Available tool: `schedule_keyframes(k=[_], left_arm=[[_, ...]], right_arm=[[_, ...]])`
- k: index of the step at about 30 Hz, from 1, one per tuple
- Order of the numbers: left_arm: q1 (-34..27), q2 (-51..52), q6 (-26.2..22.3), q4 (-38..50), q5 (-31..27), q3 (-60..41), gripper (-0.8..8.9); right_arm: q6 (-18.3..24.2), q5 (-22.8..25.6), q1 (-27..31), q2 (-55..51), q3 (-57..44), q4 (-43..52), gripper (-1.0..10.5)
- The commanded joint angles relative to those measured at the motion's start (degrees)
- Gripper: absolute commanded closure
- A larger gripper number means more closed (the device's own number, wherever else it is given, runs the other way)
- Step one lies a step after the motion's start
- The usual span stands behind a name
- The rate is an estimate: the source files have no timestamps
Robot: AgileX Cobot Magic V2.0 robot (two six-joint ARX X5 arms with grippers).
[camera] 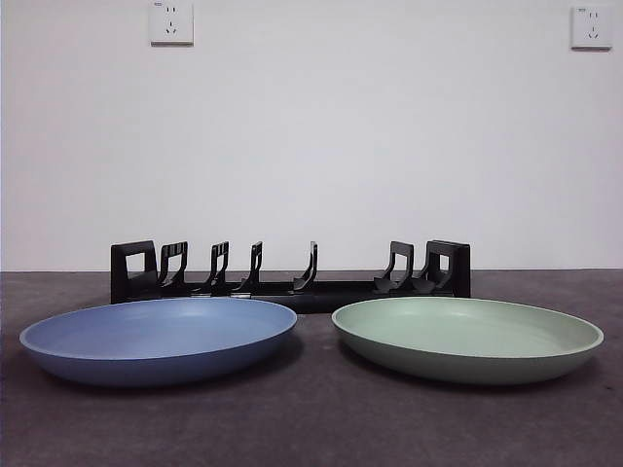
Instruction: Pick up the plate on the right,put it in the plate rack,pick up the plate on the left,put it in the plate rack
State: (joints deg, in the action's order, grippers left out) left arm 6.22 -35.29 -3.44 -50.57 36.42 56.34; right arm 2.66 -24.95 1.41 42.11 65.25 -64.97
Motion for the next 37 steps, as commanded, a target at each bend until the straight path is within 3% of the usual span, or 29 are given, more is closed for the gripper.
schedule_keyframes(k=[1, 3, 4, 5, 11, 19, 23, 33, 37], left_arm=[[0.9, -0.6, -1.3, 0.1, 0.1, 0.5, 6.69], [1.7, -1.1, -1.4, 0.1, 0.1, 0.5, 2.89], [2.2, -1.4, -1.6, 0.3, 0.1, 0.5, 2.05], [2.6, -1.7, -1.9, 0.5, 0.1, 0.5, 2.08], [5.5, -3.0, -6.8, 1.0, 0.0, 0.5, 2.09], [8.7, -5.5, -12.0, 2.6, 0.0, 0.5, 2.12], [9.3, -7.2, -12.7, 2.8, 0.0, 0.5, 2.12], [9.6, -8.6, -13.2, 3.5, 0.0, 0.5, 2.12], [9.6, -8.6, -13.4, 3.6, -0.1, 0.5, 2.12]], right_arm=[[0.8, -0.2, -0.3, 0.2, 0.2, 0.2, 8.8], [0.5, -0.2, -0.3, 0.4, 0.2, 0.3, 6.2], [0.5, -0.2, -0.3, 0.8, 0.2, 0.4, 4.9], [0.3, -0.2, -0.3, 0.9, 0.2, 0.4, 4.3], [0.0, -0.2, -0.3, 5.1, 0.2, 0.8, 4.4], [-1.2, -1.6, -2.9, 23.1, 0.2, 6.8, 4.5], [-1.1, 0.0, -5.3, 35.2, 0.2, 11.6, 4.5], [-1.1, 4.5, -6.0, 50.6, 0.2, 16.3, 4.5], [-1.0, 4.6, -6.0, 54.8, 0.2, 17.6, 5.5]])
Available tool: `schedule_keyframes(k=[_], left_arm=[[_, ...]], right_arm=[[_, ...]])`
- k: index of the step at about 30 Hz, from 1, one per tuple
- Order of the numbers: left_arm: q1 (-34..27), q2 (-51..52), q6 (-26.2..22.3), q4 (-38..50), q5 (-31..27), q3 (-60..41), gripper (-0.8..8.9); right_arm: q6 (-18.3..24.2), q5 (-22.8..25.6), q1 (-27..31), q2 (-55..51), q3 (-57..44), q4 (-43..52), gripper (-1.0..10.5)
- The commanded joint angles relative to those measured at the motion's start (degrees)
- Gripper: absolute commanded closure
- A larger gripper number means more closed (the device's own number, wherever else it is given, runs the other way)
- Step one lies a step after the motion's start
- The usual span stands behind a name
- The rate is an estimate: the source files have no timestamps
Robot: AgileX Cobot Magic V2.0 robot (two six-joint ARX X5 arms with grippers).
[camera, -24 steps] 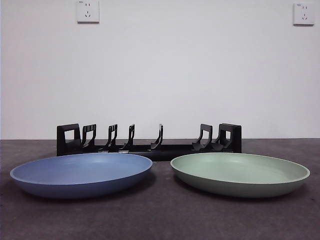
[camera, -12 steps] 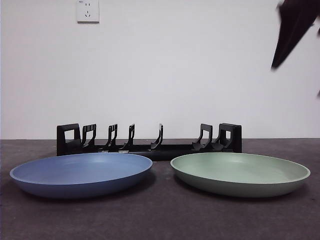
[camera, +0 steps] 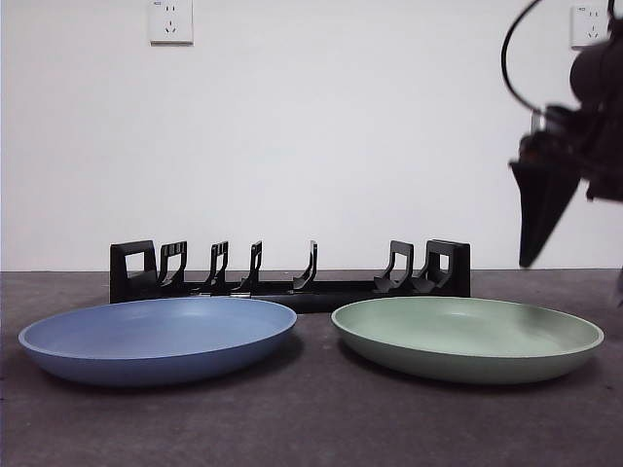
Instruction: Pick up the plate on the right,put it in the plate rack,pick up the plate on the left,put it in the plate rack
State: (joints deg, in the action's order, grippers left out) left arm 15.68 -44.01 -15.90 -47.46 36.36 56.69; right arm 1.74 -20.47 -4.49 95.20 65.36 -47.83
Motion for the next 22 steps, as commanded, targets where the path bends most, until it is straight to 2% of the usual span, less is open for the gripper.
schedule_keyframes(k=[1, 10, 13, 22], left_arm=[[0.2, 0.1, -0.9, 0.6, 0.0, 0.1, 2.12], [0.5, -0.3, -1.3, 0.7, -0.2, 0.1, 2.12], [0.9, -0.7, -1.3, 0.7, -0.2, 0.1, 2.12], [2.8, -2.2, -1.3, 0.9, -0.3, 0.1, 2.12]], right_arm=[[-0.1, 0.1, -0.1, 2.6, 0.1, 0.9, 5.7], [0.0, 0.1, -0.1, 7.1, 0.1, 1.7, 6.0], [0.0, 0.1, -0.1, 8.1, 0.1, 1.9, 7.3], [0.2, -0.1, -0.5, 8.5, 0.0, 3.4, 9.6]])
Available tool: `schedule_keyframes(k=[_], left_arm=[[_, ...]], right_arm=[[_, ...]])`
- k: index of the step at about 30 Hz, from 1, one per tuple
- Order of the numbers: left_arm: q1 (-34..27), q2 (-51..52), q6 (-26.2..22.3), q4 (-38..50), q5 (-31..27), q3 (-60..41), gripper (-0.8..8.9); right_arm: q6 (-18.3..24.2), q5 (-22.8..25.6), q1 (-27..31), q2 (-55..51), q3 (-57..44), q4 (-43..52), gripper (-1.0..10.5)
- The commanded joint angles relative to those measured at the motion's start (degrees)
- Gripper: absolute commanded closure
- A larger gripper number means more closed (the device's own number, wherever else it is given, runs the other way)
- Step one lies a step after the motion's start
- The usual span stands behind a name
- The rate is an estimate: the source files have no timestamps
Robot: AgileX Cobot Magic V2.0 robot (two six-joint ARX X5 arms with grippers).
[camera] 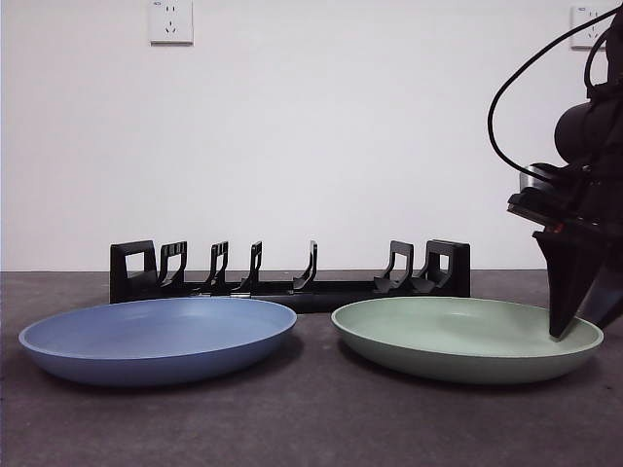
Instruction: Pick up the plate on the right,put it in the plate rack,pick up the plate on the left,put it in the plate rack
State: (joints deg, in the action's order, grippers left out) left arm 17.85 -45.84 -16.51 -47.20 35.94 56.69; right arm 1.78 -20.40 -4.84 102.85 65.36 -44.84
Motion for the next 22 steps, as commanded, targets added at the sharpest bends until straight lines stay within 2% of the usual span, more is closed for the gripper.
schedule_keyframes(k=[1, 5, 9, 14, 22], left_arm=[[0.9, -0.5, -0.8, 0.6, 0.1, 0.1, 2.12], [3.2, -1.5, -2.4, 0.6, 0.0, 0.1, 2.12], [7.0, -2.8, -6.6, 0.6, -1.4, 0.1, 2.12], [14.2, -4.9, -12.5, 0.6, -8.7, 0.1, 2.12], [27.4, -9.6, -20.7, 2.8, -23.6, 0.1, 2.16]], right_arm=[[0.1, -0.2, -0.1, 0.8, 0.0, 0.7, 9.6], [0.0, -0.2, -0.1, 0.8, 0.0, 1.5, 9.6], [-0.1, -0.2, -0.1, 0.8, 0.1, 1.6, 9.6], [-0.2, -3.5, 0.4, -0.4, 1.6, -2.2, 9.6], [-0.1, -7.5, 0.3, -9.0, 9.3, -13.8, 9.6]])
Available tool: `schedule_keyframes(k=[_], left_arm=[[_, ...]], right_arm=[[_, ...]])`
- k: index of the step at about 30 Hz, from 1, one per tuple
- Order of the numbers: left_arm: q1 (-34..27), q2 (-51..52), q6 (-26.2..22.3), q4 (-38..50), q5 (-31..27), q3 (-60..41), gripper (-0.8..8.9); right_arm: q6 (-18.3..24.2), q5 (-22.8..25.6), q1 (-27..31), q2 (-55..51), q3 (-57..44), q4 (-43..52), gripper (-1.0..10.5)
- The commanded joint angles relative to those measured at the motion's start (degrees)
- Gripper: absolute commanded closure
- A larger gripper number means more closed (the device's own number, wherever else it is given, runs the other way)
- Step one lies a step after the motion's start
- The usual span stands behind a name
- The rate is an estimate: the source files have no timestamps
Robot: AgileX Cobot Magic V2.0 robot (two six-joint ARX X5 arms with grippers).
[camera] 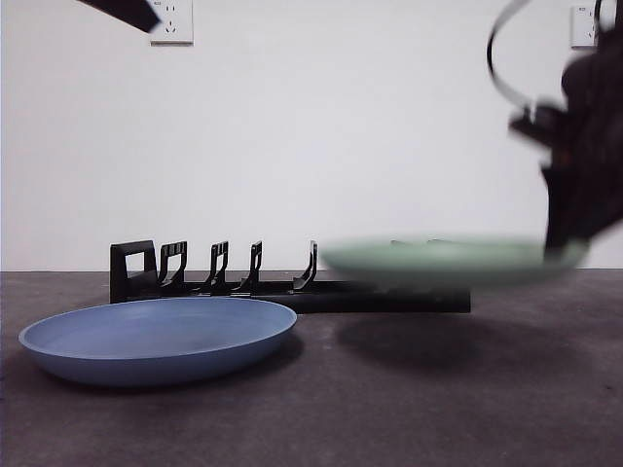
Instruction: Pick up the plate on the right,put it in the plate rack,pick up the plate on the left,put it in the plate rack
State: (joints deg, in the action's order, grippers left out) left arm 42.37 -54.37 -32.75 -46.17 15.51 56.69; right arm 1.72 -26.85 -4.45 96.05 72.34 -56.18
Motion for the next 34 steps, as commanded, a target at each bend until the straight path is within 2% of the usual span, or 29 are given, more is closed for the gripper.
schedule_keyframes(k=[1, 7, 12, 15, 18, 23, 26, 28, 34], left_arm=[[4.5, -1.7, -6.0, 3.0, -5.4, 0.1, 2.17], [12.7, -6.0, -16.0, 13.5, -16.5, 0.1, 2.18], [16.2, -8.9, -21.6, 18.6, -21.4, 0.1, 2.21], [17.8, -10.4, -24.0, 19.0, -22.2, 0.1, 2.34], [18.8, -11.3, -24.6, 18.8, -23.1, 0.1, 3.52], [19.5, -11.6, -24.5, 18.8, -23.6, 0.1, 3.90], [19.5, -11.6, -24.5, 18.8, -26.2, 0.1, 5.83], [19.5, -11.6, -24.5, 18.6, -26.2, 0.1, 6.70], [19.5, -11.6, -24.3, 18.4, -26.1, 0.1, 6.99]], right_arm=[[0.1, -1.3, -0.2, -3.2, 3.5, -4.3, 9.6], [0.2, -1.8, -2.5, -7.7, 7.8, -12.1, 9.6], [-0.3, -1.8, -5.9, -10.5, 9.5, -14.8, 9.6], [-1.6, -1.8, -7.7, -11.6, 10.4, -14.7, 9.6], [-2.7, -1.9, -8.9, -12.0, 11.4, -14.6, 9.6], [-3.1, -2.8, -10.3, -12.0, 12.0, -14.5, 9.6], [-3.1, -2.8, -10.6, -11.9, 12.0, -14.2, 9.6], [-3.2, -2.8, -10.6, -11.9, 12.0, -14.1, 9.6], [-3.2, -2.8, -10.6, -11.9, 12.0, -14.0, 9.6]])
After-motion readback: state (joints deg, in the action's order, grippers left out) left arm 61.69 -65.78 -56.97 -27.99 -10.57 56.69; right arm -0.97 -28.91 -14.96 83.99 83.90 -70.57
